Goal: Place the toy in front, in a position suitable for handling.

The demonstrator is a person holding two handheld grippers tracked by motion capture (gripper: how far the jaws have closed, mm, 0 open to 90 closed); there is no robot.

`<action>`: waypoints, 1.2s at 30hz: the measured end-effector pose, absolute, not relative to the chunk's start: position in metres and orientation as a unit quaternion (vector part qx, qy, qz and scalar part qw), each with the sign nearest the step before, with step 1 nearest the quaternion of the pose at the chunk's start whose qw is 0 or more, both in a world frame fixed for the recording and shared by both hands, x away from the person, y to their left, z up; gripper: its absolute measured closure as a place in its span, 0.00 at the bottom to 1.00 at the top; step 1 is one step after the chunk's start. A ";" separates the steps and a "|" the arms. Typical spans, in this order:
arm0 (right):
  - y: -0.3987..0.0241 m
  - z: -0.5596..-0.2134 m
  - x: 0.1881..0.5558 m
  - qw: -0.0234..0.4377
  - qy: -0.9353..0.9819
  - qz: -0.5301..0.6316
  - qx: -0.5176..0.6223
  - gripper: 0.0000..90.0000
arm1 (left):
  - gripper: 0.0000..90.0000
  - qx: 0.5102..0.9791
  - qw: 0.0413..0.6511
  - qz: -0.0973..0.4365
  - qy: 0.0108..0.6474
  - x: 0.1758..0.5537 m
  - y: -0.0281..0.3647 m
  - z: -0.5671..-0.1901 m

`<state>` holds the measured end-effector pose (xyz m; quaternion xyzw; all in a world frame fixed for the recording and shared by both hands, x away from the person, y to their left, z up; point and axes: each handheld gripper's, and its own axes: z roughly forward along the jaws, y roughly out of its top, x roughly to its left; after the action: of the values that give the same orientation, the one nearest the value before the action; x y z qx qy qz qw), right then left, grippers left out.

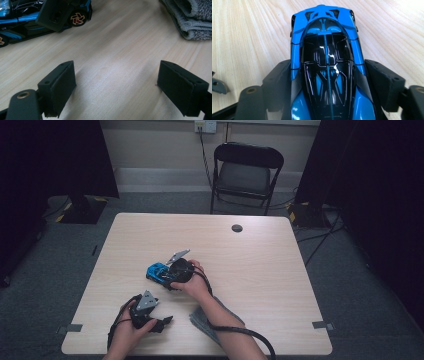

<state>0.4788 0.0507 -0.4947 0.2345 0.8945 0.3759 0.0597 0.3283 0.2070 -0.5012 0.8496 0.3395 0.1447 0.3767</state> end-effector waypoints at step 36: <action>0.057 -0.488 0.476 0.087 0.899 0.372 0.214 0.30 | 0.16 0.849 0.377 0.144 0.340 0.328 0.207 -0.501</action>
<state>0.4762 0.0566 -0.4877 0.2141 0.8990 0.3718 0.0874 0.3283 0.2070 -0.5013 0.8495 0.3396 0.1443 0.3772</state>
